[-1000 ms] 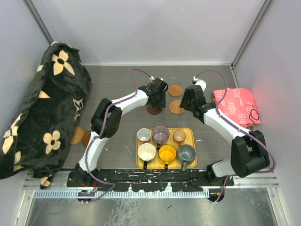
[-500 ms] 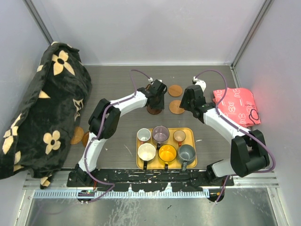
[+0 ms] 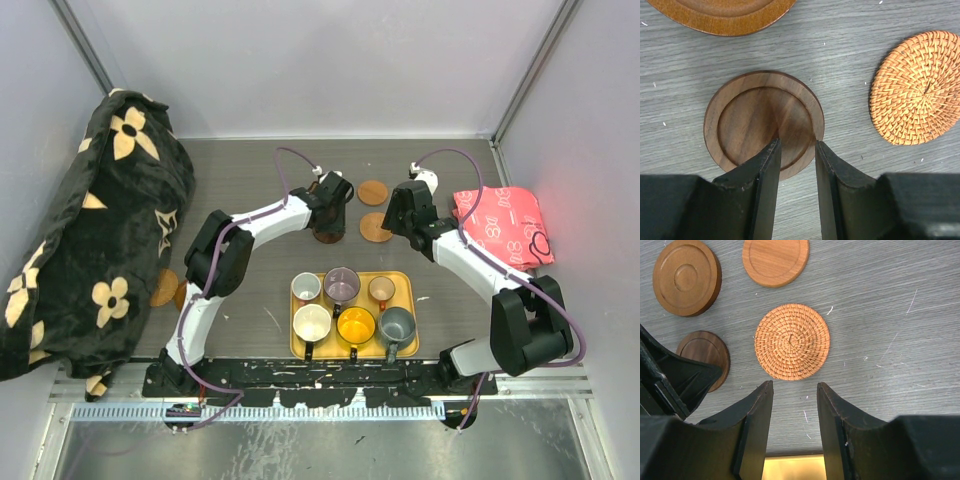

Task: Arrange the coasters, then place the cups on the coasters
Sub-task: Move the coaster to the center of the board.

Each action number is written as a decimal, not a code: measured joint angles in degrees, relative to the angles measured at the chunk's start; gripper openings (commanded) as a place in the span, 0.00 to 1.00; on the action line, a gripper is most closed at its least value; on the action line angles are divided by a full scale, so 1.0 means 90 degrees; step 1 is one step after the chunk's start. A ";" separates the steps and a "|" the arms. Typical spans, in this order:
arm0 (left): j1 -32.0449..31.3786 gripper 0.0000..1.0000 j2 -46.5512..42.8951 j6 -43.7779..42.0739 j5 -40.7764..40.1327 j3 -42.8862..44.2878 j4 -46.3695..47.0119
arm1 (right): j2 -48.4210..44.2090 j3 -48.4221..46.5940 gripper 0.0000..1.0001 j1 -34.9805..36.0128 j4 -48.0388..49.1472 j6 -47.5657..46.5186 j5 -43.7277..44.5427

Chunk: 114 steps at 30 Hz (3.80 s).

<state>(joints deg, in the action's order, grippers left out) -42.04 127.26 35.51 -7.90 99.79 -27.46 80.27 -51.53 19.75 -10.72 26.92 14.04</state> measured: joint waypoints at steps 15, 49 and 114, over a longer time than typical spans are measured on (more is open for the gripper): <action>0.0036 0.36 -0.0321 0.0194 -0.0228 -0.0512 0.0019 | 0.0000 0.0000 0.46 0.0000 0.0002 0.0002 -0.0029; 0.0092 0.36 -0.0449 0.0308 -0.0311 -0.0648 -0.0194 | 0.0002 0.0000 0.46 0.0000 0.0002 0.0024 -0.0078; 0.0117 0.36 -0.0318 0.0330 -0.0194 -0.0418 -0.0304 | 0.0129 0.0000 0.46 0.0000 0.0046 0.0027 -0.0102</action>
<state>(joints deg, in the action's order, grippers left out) -40.99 124.40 38.48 -9.65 96.03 -30.20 81.43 -51.53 19.75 -10.31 27.16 13.13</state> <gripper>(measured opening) 0.355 0.460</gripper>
